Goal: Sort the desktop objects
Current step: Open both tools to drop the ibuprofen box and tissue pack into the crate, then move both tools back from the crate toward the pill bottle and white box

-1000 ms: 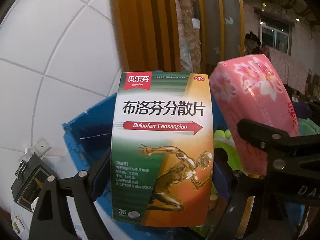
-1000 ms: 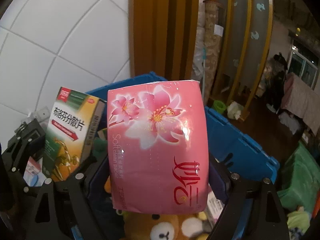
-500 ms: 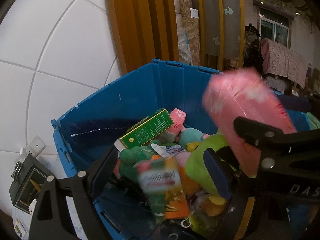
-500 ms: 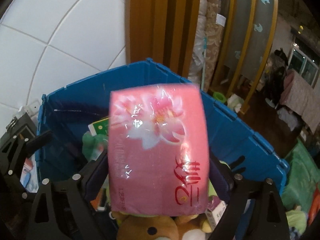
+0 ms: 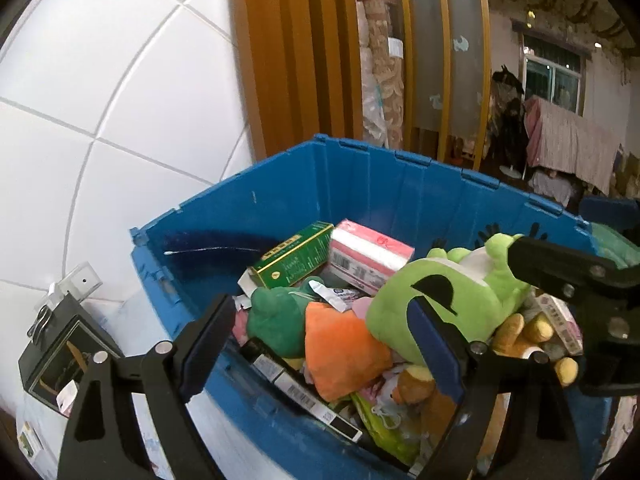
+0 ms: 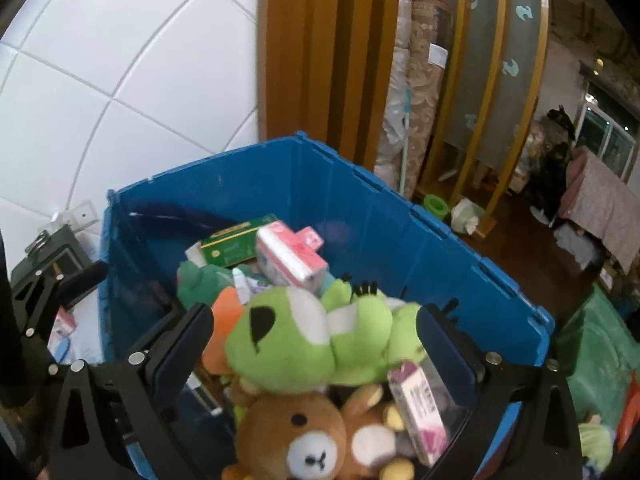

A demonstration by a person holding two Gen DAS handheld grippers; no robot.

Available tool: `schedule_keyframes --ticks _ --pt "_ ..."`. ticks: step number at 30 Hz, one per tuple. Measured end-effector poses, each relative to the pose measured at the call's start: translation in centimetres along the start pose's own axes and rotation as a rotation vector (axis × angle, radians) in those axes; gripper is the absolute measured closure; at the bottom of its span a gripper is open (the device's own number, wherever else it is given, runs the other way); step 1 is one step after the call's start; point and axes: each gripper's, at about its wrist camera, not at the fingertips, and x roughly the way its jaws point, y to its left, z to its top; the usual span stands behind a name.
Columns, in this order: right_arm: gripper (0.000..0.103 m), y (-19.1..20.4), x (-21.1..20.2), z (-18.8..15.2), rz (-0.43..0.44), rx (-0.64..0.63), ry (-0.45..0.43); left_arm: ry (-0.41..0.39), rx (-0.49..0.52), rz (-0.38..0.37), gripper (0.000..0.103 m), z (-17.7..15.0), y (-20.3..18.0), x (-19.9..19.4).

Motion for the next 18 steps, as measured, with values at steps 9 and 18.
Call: schedule_keyframes --ticks 9,18 --pt "0.000 2.7 -5.8 -2.9 0.059 -0.045 -0.038 -0.053 -0.071 0.040 0.015 -3.2 2.7 -5.5" --pt "0.000 9.7 -9.5 -6.4 0.197 -0.122 -0.096 -0.033 -0.212 0.142 0.015 -10.9 10.1 -9.2"
